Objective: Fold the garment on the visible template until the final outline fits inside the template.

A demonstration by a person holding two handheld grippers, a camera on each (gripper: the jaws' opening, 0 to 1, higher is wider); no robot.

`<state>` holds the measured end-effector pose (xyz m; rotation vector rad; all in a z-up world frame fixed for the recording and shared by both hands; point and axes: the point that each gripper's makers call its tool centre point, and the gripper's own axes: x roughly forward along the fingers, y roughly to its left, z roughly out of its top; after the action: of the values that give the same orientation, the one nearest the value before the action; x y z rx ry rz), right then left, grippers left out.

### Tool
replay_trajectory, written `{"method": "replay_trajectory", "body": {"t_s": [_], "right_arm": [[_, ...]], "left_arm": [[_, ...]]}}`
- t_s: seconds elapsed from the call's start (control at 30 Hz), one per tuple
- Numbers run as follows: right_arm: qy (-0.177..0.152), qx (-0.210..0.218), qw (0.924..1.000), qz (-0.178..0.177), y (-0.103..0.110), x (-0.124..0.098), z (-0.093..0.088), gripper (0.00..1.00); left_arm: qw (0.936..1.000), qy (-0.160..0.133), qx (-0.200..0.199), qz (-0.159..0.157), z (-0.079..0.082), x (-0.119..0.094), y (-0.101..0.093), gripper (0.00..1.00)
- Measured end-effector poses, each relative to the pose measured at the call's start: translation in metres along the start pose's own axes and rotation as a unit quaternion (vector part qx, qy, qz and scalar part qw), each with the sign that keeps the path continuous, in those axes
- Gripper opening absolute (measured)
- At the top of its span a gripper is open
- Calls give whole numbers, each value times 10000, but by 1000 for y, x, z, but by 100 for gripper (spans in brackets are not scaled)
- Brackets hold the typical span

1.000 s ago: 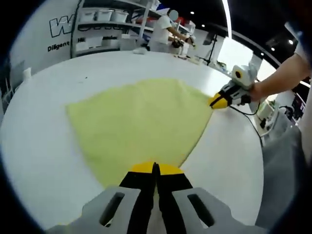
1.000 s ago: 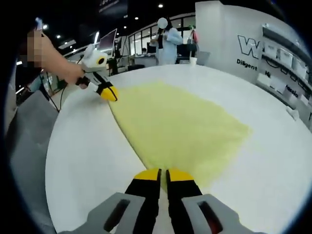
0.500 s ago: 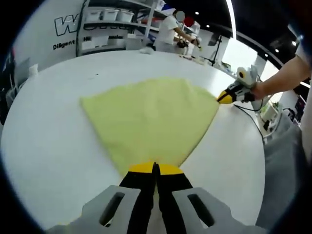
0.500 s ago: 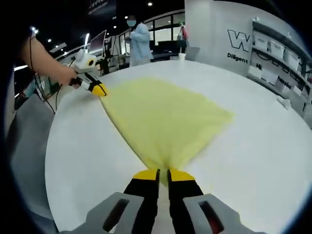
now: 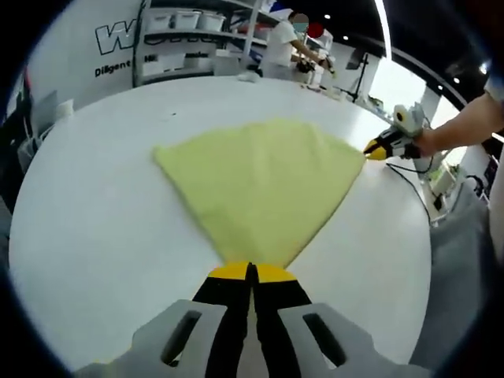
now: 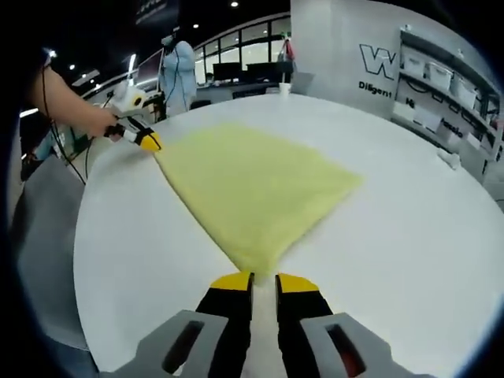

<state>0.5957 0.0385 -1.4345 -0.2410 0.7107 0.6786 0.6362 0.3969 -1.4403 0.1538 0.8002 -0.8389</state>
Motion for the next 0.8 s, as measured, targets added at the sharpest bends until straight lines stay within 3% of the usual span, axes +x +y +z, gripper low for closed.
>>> {"method": "replay_trajectory", "body": {"t_s": [0.37,0.53,0.8], "right_arm": [[-177,149,9997,-117,3,-17,9,10],[-322,367,9986,-221,8,-28,12,21],[-557,605,9962,-285,28,-43,17,33]], "left_arm": [[9993,-349,-121,21,10,-21,-12,3],[9971,-692,-321,22,20,-31,-23,15],[9927,-980,-667,203,15,-46,-39,37]]}}
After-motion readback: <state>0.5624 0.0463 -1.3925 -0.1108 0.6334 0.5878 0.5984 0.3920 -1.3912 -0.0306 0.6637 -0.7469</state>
